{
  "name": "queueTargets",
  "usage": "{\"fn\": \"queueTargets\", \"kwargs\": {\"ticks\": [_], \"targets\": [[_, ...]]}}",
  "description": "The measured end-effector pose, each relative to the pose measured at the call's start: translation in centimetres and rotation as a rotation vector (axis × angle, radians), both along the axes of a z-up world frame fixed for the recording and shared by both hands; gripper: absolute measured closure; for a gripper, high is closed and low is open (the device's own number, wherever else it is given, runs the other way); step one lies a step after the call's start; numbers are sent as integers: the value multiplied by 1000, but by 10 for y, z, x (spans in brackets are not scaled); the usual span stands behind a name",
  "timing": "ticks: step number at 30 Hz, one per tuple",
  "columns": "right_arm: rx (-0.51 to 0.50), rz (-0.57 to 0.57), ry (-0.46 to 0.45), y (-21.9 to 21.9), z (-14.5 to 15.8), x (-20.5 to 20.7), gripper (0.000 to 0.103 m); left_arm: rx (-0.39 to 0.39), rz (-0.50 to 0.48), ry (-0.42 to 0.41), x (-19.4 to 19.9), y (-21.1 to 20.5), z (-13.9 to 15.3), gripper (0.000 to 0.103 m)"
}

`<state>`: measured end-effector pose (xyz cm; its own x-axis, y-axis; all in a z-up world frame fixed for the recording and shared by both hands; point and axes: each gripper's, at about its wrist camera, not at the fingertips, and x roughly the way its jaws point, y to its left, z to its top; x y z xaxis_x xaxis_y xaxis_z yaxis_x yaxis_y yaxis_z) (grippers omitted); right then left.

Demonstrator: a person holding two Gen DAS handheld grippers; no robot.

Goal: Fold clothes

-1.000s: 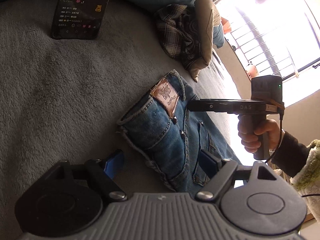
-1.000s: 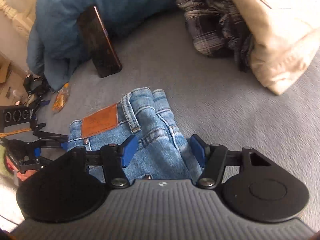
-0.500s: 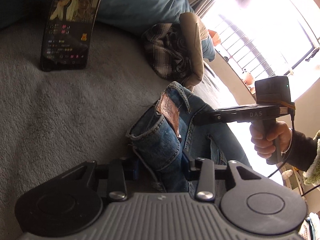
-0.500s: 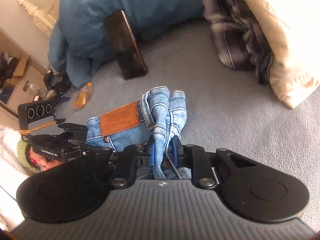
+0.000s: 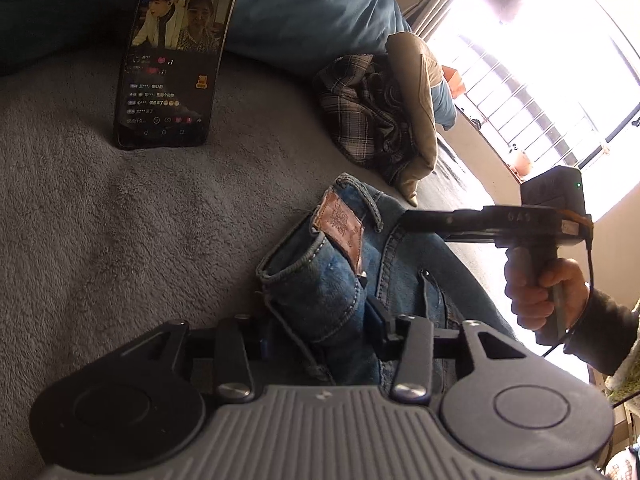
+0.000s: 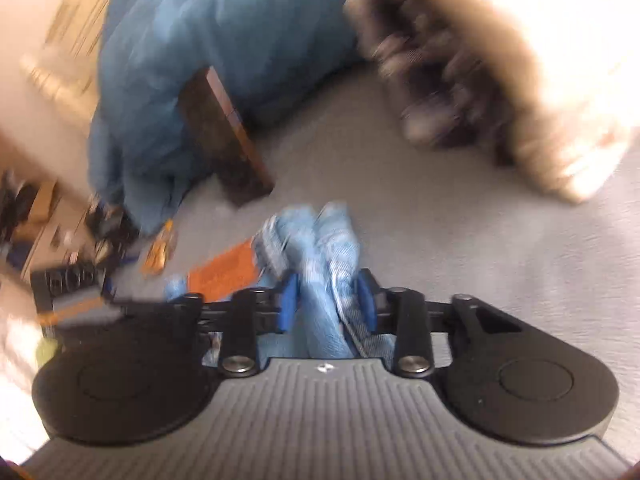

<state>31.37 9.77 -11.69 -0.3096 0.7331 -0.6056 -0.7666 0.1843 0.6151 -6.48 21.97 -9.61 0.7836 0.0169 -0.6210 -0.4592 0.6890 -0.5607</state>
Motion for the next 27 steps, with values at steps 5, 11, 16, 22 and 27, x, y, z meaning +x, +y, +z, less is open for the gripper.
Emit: {"fn": "queueTargets", "kwargs": {"ticks": [5, 11, 16, 22, 27], "targets": [[107, -265, -98, -99, 70, 37, 46, 51, 60, 17, -21, -1, 19, 43], [109, -658, -211, -290, 123, 10, 46, 184, 114, 24, -26, -5, 48, 43], [-13, -914, -274, -405, 109, -62, 48, 341, -104, 78, 40, -30, 63, 43], [-142, -915, -280, -427, 31, -105, 72, 483, -432, 111, 120, -92, 41, 43], [-125, -1083, -245, -504, -13, -94, 90, 571, -496, 217, 159, -108, 10, 41]]}}
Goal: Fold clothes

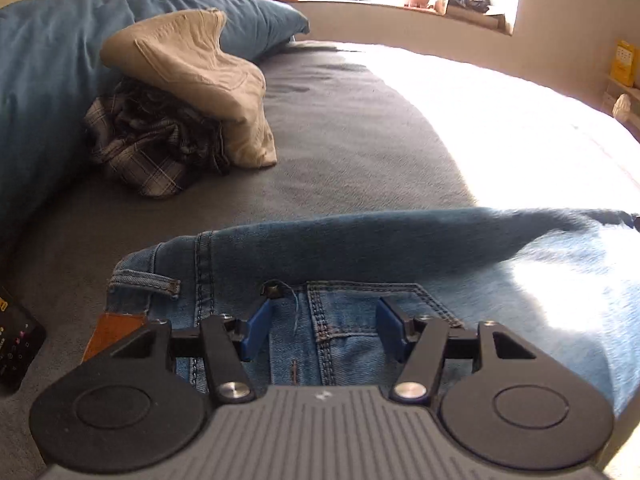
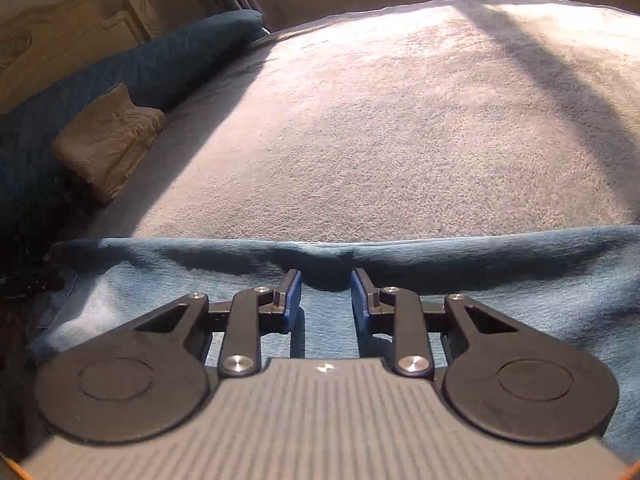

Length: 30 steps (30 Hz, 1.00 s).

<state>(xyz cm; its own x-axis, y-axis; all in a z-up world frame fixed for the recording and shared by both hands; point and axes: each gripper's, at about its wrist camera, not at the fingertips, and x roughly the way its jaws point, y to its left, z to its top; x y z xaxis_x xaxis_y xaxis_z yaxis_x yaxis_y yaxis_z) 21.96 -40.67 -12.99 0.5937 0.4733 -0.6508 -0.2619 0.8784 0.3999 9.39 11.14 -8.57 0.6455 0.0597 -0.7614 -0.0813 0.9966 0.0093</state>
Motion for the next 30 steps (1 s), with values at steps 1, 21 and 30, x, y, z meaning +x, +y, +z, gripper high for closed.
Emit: {"fn": "queueTargets", "kwargs": {"ticks": [1, 21, 30], "targets": [[6, -45, -11, -21, -5, 1, 100, 0, -1, 2, 1, 1, -1, 41], [-267, 106, -171, -33, 6, -113, 93, 27, 72, 82, 18, -6, 2, 35], [-410, -568, -84, -221, 7, -101, 95, 24, 72, 70, 16, -4, 1, 34]]}}
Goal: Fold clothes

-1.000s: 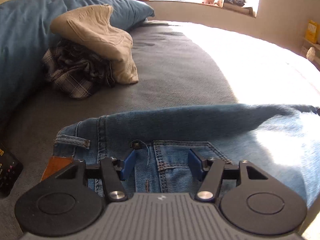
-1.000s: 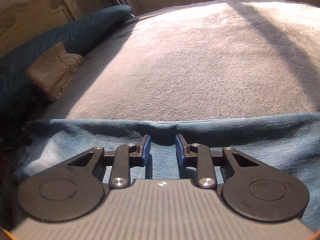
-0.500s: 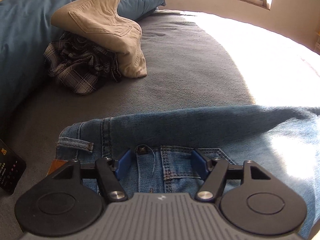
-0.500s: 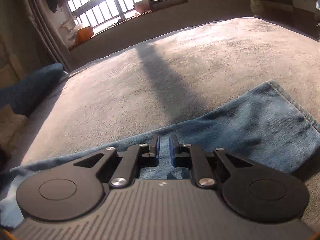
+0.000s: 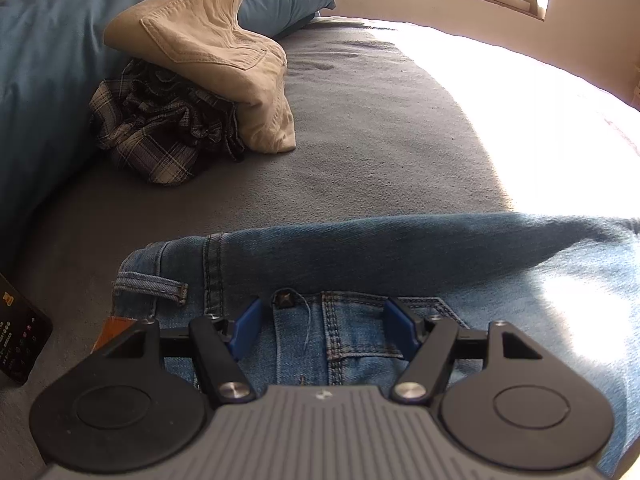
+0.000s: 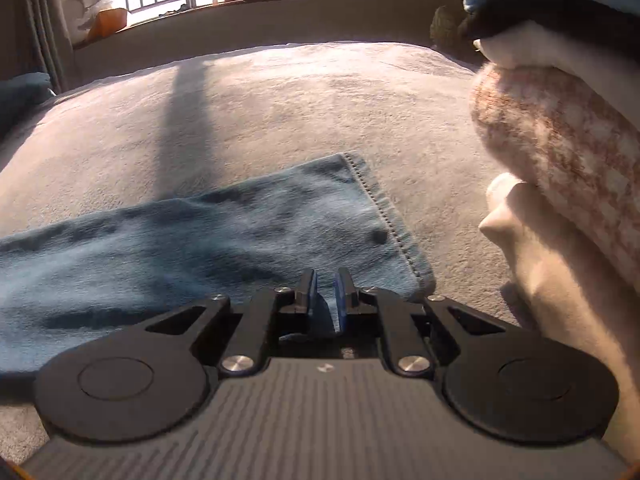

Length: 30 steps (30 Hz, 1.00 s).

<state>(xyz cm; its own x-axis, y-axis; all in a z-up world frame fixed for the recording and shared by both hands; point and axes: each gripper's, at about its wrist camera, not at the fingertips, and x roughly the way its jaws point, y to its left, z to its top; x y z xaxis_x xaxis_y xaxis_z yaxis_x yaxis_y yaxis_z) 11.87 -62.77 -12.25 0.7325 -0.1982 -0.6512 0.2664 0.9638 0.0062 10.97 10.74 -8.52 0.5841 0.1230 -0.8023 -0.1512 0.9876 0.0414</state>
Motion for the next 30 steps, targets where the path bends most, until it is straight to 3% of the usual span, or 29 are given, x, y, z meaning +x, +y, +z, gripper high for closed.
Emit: {"fn": "queueTargets", "kwargs": {"ticks": [2, 3, 5, 9, 13, 16, 18, 20, 23, 25, 27, 29, 30], "targets": [[7, -90, -22, -8, 4, -4, 92, -3, 1, 3, 0, 1, 0, 34], [30, -74, -45, -3, 6, -6, 91, -3, 2, 3, 1, 1, 0, 33], [50, 8, -72, 15, 9, -4, 91, 1, 3, 2, 1, 0, 0, 33], [89, 205, -44, 58, 3, 32, 91, 5, 15, -1, 1, -2, -1, 31], [-11, 72, 14, 35, -11, 73, 92, 0, 46, -13, 0, -4, -1, 31], [-86, -99, 28, 10, -6, 92, 93, -1, 64, -23, -2, -5, -2, 30], [-178, -119, 59, 16, -2, 96, 90, 2, 65, -26, -2, -6, -2, 29], [-194, -99, 61, 29, 4, 93, 90, 4, 64, -23, -1, -6, -2, 28], [-108, 31, -20, 66, 22, 68, 89, 0, 66, -17, 2, -5, -2, 25], [-50, 220, -45, 106, 30, 46, 86, -6, 69, -20, 3, -5, -2, 23], [-57, 393, -26, 144, 28, 30, 85, -2, 70, -22, 4, -5, -3, 22], [-75, 458, -2, 164, 25, 21, 84, 4, 76, -31, 3, -7, 1, 23], [-54, 425, 9, 166, 26, 18, 84, 9, 80, -45, 0, -8, 4, 23]]}}
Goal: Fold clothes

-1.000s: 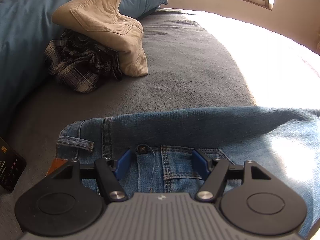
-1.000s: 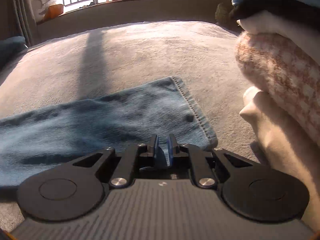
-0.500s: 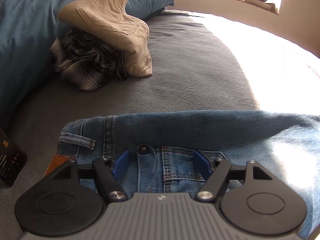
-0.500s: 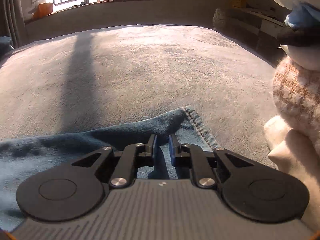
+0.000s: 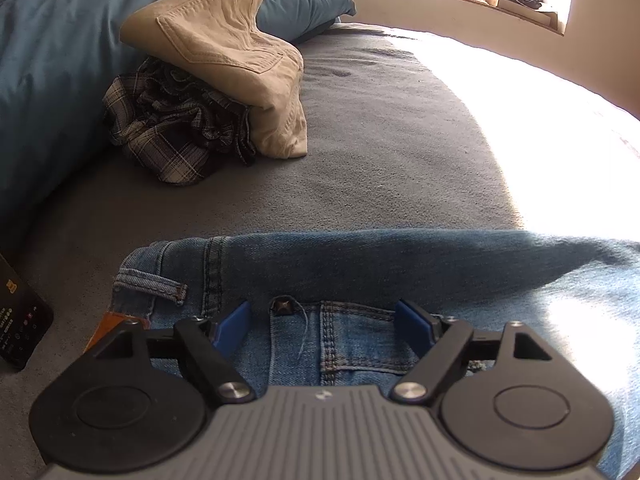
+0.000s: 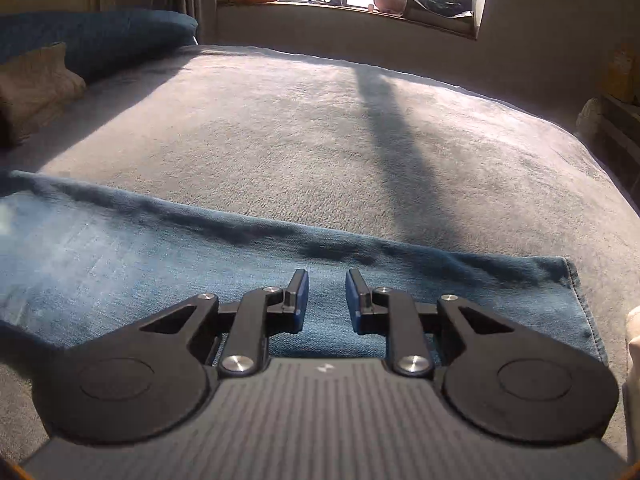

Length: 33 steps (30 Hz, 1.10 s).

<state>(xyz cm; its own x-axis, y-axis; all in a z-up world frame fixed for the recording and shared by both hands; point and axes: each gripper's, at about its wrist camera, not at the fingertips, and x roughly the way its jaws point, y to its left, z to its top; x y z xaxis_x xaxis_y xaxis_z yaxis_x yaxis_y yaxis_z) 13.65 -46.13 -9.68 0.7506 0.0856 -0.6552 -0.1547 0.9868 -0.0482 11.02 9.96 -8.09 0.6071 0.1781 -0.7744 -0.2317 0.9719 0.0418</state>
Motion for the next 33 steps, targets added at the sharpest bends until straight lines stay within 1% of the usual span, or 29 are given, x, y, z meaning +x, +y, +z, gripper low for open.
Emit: {"fn": "queueTargets", "kwargs": {"ticks": [1, 2, 3, 5, 7, 9, 10, 11, 13, 15, 18, 19, 20, 21, 23, 25, 27, 28, 29, 30, 33], "targets": [[38, -33, 17, 0, 1, -4, 83, 9, 0, -20, -4, -2, 6, 24], [128, -67, 38, -4, 6, -9, 83, 21, -7, -44, -8, -6, 12, 24], [222, -94, 65, -8, 9, -15, 83, 39, -43, -78, -16, -14, 21, 24], [424, -110, 144, -7, 11, -32, 74, 76, -129, -152, -34, -33, 41, 23], [596, -141, 245, 1, 1, -45, 69, 78, -254, -198, -51, -58, 54, 22], [749, -166, 335, 11, -13, -55, 68, 46, -444, -200, -63, -91, 60, 19], [808, -172, 368, 16, -20, -58, 68, 37, -533, -187, -67, -107, 59, 19], [864, -175, 398, 23, -29, -61, 68, 49, -608, -177, -72, -124, 54, 19], [935, -183, 458, 35, -46, -60, 68, 82, -751, -159, -81, -156, 45, 19], [1000, -193, 494, 46, -59, -58, 68, 170, -875, -156, -93, -188, 29, 19], [1105, -213, 489, 55, -69, -60, 67, 291, -966, -148, -105, -223, 8, 20], [1140, -214, 481, 58, -70, -61, 67, 317, -981, -150, -107, -230, 3, 20], [1171, -213, 473, 60, -70, -62, 67, 345, -994, -156, -109, -237, -3, 23], [1193, -208, 463, 61, -68, -61, 67, 356, -1000, -151, -109, -242, -6, 27], [1233, -198, 445, 64, -66, -59, 67, 367, -1005, -137, -106, -249, -12, 31], [1259, -193, 426, 62, -63, -57, 67, 337, -1003, -124, -100, -250, -15, 35], [1291, -194, 418, 62, -62, -52, 68, 296, -984, -116, -91, -252, -14, 46], [1307, -194, 414, 62, -61, -50, 68, 279, -969, -115, -86, -252, -12, 49], [1323, -195, 410, 61, -61, -48, 68, 262, -955, -114, -82, -252, -10, 55], [1337, -194, 405, 61, -60, -46, 68, 244, -942, -114, -78, -251, -8, 62], [1366, -182, 391, 60, -56, -41, 67, 169, -887, -110, -64, -247, 0, 74]]}}
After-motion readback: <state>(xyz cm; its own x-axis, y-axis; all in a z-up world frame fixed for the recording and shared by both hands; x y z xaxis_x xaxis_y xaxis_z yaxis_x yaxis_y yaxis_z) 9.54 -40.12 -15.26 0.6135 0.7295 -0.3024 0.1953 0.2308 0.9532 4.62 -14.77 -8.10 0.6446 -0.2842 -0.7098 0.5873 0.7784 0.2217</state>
